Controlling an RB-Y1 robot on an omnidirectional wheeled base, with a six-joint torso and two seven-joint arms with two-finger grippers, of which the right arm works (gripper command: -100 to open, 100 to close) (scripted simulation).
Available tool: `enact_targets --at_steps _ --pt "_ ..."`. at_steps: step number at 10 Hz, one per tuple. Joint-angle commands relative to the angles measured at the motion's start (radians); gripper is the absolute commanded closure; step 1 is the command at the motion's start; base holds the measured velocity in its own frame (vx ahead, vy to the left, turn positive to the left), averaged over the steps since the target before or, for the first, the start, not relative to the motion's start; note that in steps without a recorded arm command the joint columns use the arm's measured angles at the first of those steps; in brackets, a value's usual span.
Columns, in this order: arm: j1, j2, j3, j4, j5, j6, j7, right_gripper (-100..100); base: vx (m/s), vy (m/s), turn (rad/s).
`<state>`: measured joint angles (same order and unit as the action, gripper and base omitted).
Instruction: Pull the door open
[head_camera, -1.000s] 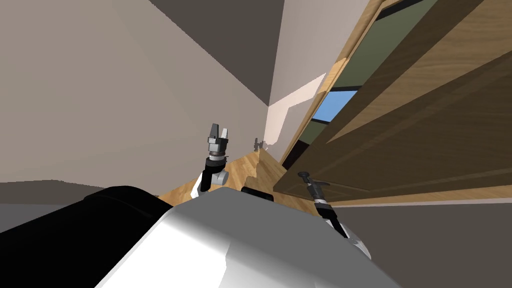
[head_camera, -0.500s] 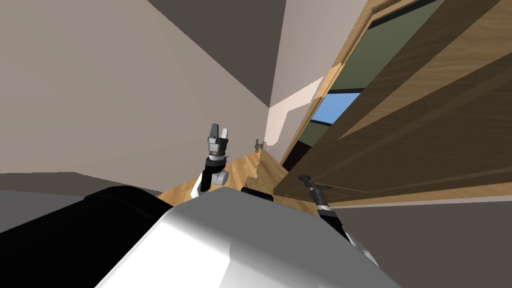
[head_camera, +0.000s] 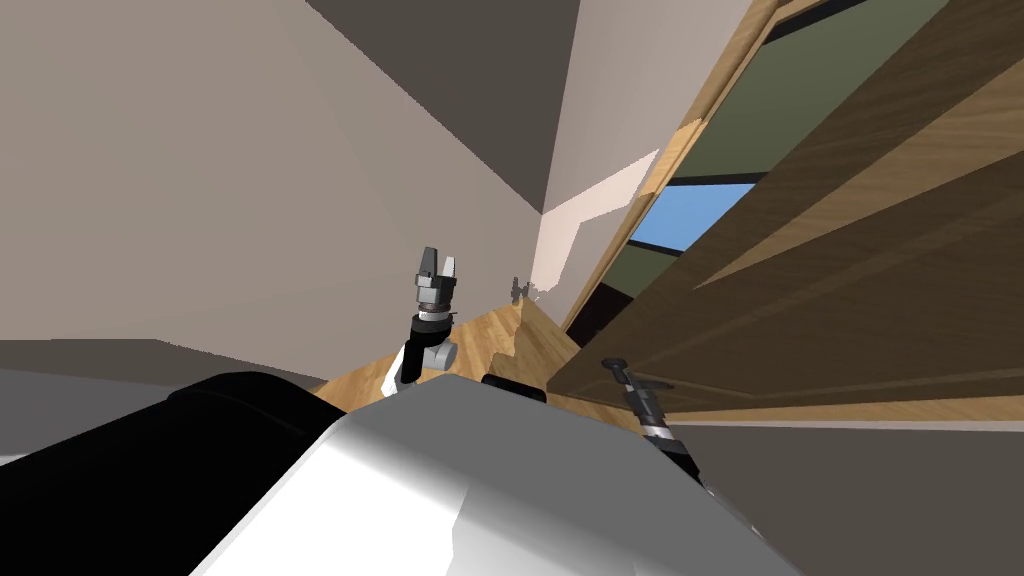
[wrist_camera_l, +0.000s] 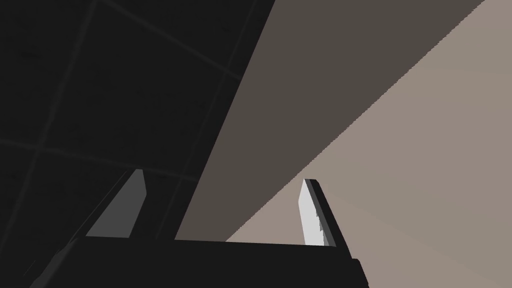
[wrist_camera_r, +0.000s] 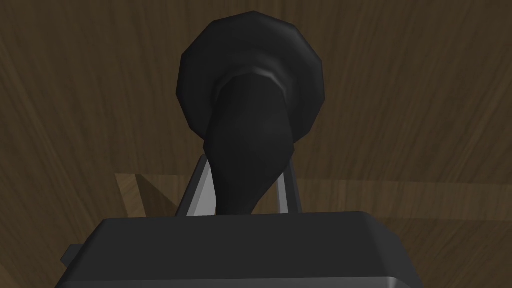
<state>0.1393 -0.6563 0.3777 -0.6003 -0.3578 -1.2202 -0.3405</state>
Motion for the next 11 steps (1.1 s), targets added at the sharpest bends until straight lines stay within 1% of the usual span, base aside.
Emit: enact_targets --at_steps 1,2,3,6,7,8,9,10,11 --pt "0.026 0.001 0.017 0.013 0.004 -0.050 -0.006 100 0.014 -0.006 0.063" --pt "0.037 0.000 0.024 0.036 0.004 -0.075 -0.012 100 0.015 -0.009 0.065" --pt "0.037 0.000 0.024 0.036 0.004 -0.088 -0.012 100 0.008 -0.009 0.009" --pt "0.069 -0.004 0.045 0.103 0.005 -0.194 -0.029 100 0.010 -0.015 0.047" --pt "0.069 -0.004 0.045 0.103 0.005 -0.202 -0.029 100 -0.001 -0.007 0.018" --pt "0.069 -0.004 0.045 0.103 0.005 -0.202 -0.029 100 0.000 0.000 0.000" --pt "0.090 -0.007 0.059 0.146 0.005 -0.262 -0.040 100 0.004 -0.014 0.077" --pt "0.090 -0.007 0.059 0.146 0.005 -0.274 -0.040 100 0.002 -0.020 0.034" --pt "0.101 -0.009 0.065 0.166 0.005 -0.300 -0.045 100 -0.002 -0.024 0.018"
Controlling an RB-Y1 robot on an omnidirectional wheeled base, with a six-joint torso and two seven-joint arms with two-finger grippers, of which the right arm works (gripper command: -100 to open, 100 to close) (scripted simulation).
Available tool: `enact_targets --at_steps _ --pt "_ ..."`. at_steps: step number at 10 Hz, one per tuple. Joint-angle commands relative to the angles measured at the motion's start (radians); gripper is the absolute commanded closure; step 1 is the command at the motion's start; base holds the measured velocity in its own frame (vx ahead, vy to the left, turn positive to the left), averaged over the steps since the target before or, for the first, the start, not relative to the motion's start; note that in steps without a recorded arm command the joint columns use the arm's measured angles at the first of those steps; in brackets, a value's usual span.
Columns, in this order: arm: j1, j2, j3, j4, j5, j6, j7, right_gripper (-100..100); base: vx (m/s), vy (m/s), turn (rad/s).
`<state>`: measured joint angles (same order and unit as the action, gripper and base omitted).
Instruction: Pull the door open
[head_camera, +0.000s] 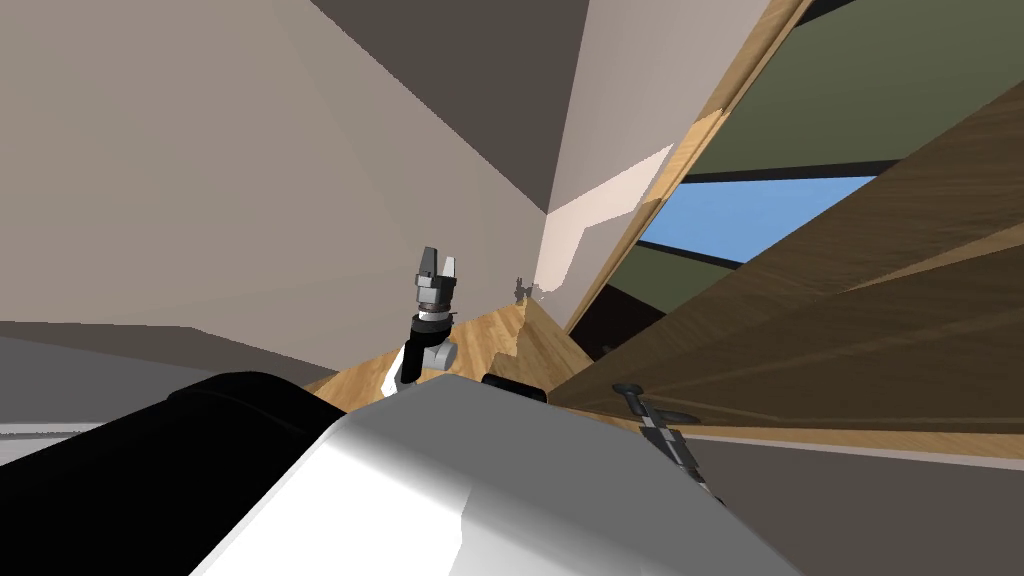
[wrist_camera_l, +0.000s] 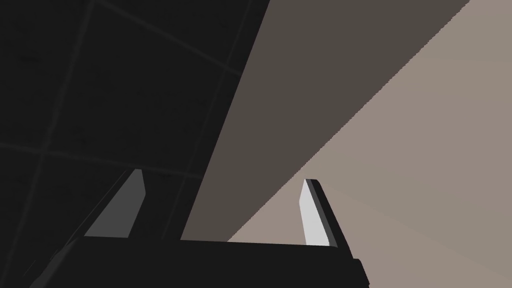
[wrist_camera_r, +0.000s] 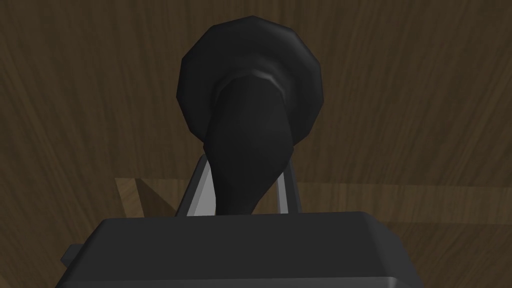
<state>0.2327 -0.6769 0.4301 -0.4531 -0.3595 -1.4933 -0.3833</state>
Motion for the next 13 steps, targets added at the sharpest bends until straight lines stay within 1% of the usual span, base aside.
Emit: enact_targets --at_steps 1,2,5,6,8,9,10,11,12,13 --pt "0.007 0.011 0.012 0.019 0.007 -0.033 -0.002 100 -0.004 -0.016 0.010" --pt "0.018 0.009 0.018 0.038 0.007 -0.064 -0.007 100 -0.010 -0.018 0.022" --pt "0.018 0.009 0.018 0.038 0.007 -0.064 -0.007 100 -0.006 -0.011 0.003" --pt "0.027 0.007 0.023 0.055 0.007 -0.092 -0.011 100 -0.007 -0.014 0.028" --pt "0.045 0.002 0.031 0.084 0.007 -0.137 -0.017 100 -0.021 -0.040 0.016" --pt "0.045 0.002 0.031 0.084 0.007 -0.137 -0.017 100 -0.032 -0.035 -0.008" --pt "0.059 -0.004 0.035 0.104 0.007 -0.164 -0.021 100 -0.063 -0.057 -0.003" --pt "0.064 -0.006 0.036 0.110 0.007 -0.171 -0.022 100 -0.076 -0.072 -0.019" --pt "0.064 -0.006 0.036 0.115 0.007 -0.171 -0.022 100 -0.054 -0.040 -0.025" --pt "0.064 -0.006 0.036 0.094 0.007 -0.171 -0.022 100 -0.030 -0.021 -0.031"
